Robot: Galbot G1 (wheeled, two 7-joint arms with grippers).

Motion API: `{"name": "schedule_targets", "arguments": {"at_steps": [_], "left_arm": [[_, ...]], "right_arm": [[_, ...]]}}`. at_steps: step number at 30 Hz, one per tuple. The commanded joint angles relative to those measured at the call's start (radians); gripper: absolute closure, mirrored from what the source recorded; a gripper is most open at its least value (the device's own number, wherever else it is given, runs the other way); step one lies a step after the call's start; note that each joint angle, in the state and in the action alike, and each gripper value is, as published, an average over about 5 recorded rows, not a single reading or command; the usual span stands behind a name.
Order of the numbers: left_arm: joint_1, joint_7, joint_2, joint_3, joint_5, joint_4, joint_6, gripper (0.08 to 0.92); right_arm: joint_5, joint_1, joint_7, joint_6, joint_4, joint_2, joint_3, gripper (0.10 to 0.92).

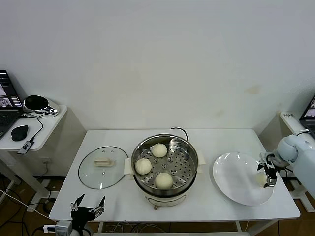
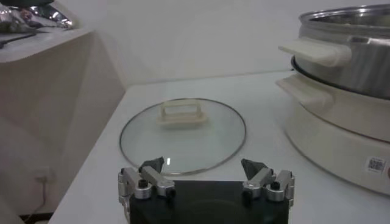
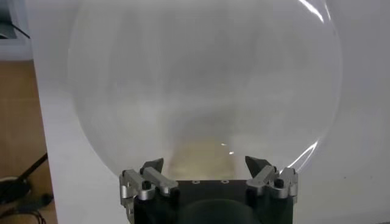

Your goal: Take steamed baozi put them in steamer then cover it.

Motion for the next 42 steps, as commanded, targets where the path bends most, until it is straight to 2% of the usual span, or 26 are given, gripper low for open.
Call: {"name": "schedule_targets", "arguments": {"at_steps": [1, 14, 17, 22, 28, 34, 42], "left_arm": [[0.000, 0.000, -0.001, 0.002, 0.003, 0.000, 0.000, 0.177], [0.002, -0.001, -0.001, 0.004, 0.001, 0.000, -0.001, 0.177], [0.001, -0.001, -0.002, 0.007, 0.001, 0.003, -0.001, 0.177], [0.000, -0.002, -0.002, 0.009, 0.004, 0.006, -0.001, 0.177], [0.000, -0.004, -0.003, 0.010, 0.006, 0.007, -0.001, 0.177], [-0.010, -0.006, -0.009, 0.009, 0.009, 0.010, 0.001, 0.177], [-0.022, -0.018, -0.002, 0.000, 0.036, 0.006, 0.007, 0.177]], "right_arm": [[-0.025, -0.007, 0.010, 0.009, -0.030, 0.011, 0.013, 0.203], [-0.025, 0.008, -0.009, 0.009, -0.019, 0.009, -0.004, 0.207], [-0.015, 0.005, -0.012, 0.006, -0.017, 0.005, -0.003, 0.249], [-0.003, 0.002, -0.019, -0.002, -0.013, 0.001, 0.000, 0.370], [0.026, 0.016, -0.023, -0.013, 0.002, -0.007, -0.002, 0.398], [0.146, 0.108, -0.037, -0.049, 0.074, -0.050, -0.084, 0.403], [0.401, 0.403, -0.085, -0.146, 0.230, -0.089, -0.345, 0.398]]}}
